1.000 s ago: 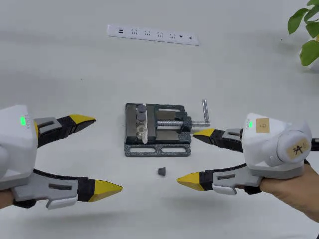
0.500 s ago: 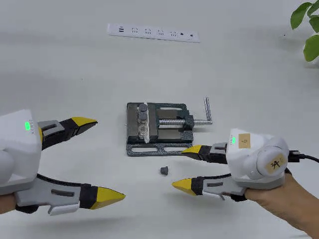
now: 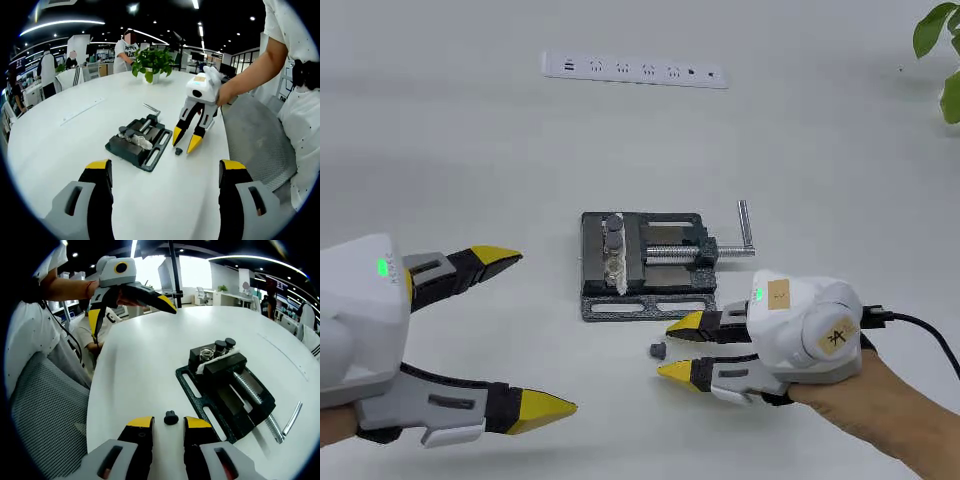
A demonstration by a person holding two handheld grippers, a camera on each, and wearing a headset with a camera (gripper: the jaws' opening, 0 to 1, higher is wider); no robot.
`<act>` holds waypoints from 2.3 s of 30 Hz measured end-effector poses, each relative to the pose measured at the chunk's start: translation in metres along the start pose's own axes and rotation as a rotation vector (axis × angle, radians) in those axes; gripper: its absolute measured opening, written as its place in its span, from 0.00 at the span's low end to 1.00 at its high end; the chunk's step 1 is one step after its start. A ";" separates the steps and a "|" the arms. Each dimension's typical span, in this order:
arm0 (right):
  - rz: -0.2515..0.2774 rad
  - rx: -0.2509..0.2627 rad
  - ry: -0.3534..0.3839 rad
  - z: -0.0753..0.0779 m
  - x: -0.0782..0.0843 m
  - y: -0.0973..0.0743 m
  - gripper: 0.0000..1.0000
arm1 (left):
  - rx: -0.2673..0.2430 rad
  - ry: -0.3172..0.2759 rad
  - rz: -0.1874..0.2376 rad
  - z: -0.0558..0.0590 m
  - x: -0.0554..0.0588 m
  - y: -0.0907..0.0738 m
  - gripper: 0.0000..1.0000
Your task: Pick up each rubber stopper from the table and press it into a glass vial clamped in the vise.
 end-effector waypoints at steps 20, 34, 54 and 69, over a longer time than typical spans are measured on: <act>-0.014 -0.012 -0.027 0.002 0.002 0.002 0.07 | 0.002 0.006 -0.002 0.002 -0.002 0.002 0.86; 0.276 -0.124 0.062 -0.024 -0.079 -0.045 0.06 | 0.048 0.008 0.072 0.011 -0.034 0.002 0.69; 0.403 -0.263 0.012 -0.063 -0.148 -0.079 0.06 | 0.193 -0.022 0.200 0.030 -0.085 -0.015 0.18; 0.428 -0.280 0.000 -0.069 -0.161 -0.083 0.06 | 0.255 -0.048 0.233 0.041 -0.097 -0.024 0.07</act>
Point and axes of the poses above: the centre of the closed fingertips' face, and the gripper's own axes: y roughly forward along the fingers, z roughly to its right, x roughly out of its underside, the point moved 2 cm from there along -y, roughly backward along the fingers, and after that the axes turned 10 degrees about -x, right-handed, at the moved point
